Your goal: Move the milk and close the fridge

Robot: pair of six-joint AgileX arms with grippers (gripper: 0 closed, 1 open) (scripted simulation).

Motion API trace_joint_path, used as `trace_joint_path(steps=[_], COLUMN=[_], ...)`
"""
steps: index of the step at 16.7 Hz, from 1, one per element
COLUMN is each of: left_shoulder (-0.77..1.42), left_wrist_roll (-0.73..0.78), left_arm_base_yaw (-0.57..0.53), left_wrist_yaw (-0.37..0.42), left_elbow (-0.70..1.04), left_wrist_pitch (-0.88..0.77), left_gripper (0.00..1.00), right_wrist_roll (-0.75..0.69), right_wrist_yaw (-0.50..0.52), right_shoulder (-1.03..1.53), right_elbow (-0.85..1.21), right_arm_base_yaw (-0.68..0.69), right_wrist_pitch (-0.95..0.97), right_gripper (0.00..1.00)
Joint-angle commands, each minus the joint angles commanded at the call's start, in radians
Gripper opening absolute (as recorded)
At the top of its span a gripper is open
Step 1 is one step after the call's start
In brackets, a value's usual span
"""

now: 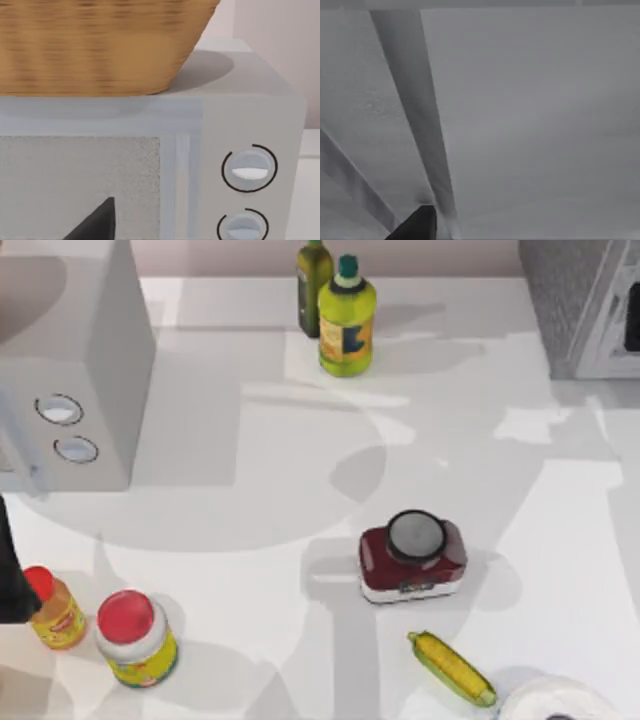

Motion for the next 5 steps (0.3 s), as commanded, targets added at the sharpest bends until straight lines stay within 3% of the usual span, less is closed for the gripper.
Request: trace_joint_path(steps=[5], left_shoulder=[0.0], left_wrist_roll=[0.0], left_arm_base_yaw=[0.0], left_wrist_yaw=[0.0], left_elbow=[0.0], left_wrist_pitch=[0.0], left_gripper=[1.0], right_wrist_roll=[0.001], right_wrist_yaw=[0.001], right_shoulder=[0.074], right_elbow=[0.096], right_arm_base_yaw=[0.0], right_wrist_pitch=[-0.02], right_gripper=[1.0])
